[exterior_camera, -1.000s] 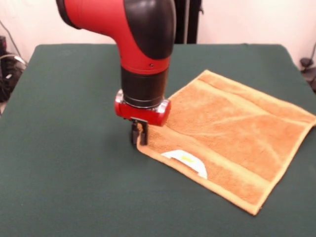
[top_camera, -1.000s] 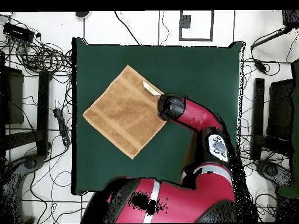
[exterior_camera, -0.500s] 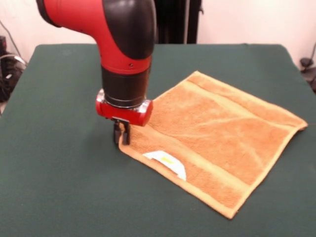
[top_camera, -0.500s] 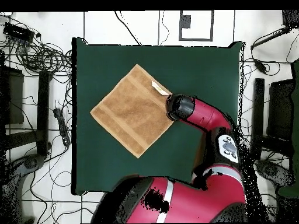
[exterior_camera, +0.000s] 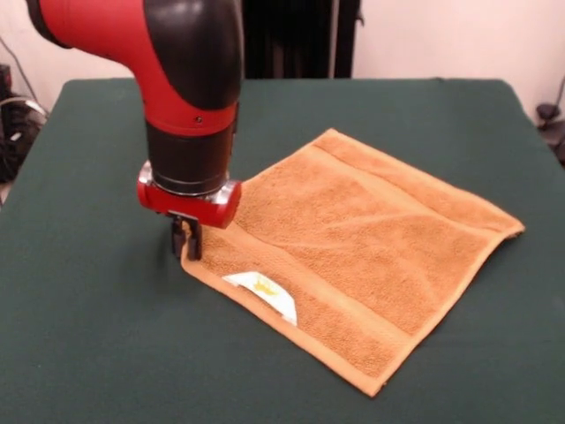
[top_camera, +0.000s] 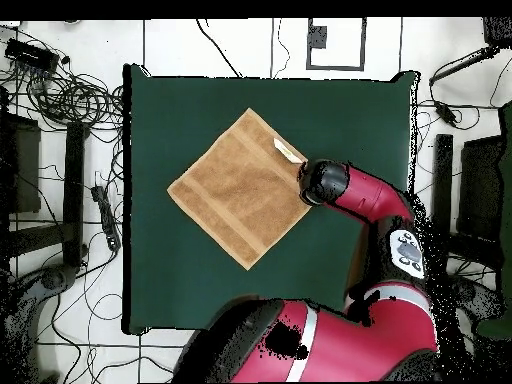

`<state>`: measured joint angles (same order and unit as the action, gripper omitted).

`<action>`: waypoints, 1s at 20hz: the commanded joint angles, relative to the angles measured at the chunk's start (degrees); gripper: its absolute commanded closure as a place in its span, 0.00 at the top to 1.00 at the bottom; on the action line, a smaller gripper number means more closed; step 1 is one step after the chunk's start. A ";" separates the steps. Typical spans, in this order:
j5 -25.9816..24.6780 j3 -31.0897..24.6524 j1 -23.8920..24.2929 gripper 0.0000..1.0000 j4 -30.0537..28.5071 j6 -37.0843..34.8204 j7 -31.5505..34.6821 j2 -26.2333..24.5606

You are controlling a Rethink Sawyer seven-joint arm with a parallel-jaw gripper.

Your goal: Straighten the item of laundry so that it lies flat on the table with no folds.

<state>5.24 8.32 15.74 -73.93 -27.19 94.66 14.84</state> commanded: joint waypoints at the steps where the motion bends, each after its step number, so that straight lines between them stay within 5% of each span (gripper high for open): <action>1: -4.25 -0.28 1.32 0.00 3.55 -4.36 1.79 -2.57; 9: -5.80 -1.66 3.16 0.00 5.86 -1.38 1.96 -4.00; 10: -6.90 -1.47 3.13 1.00 6.08 -0.45 1.84 -3.94; 14: -7.19 1.16 1.98 1.00 8.31 0.38 4.09 -4.24; 20: -7.42 3.51 2.44 1.00 12.14 -9.42 3.11 -3.42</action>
<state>-0.16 11.47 17.90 -66.44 -28.99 94.66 12.91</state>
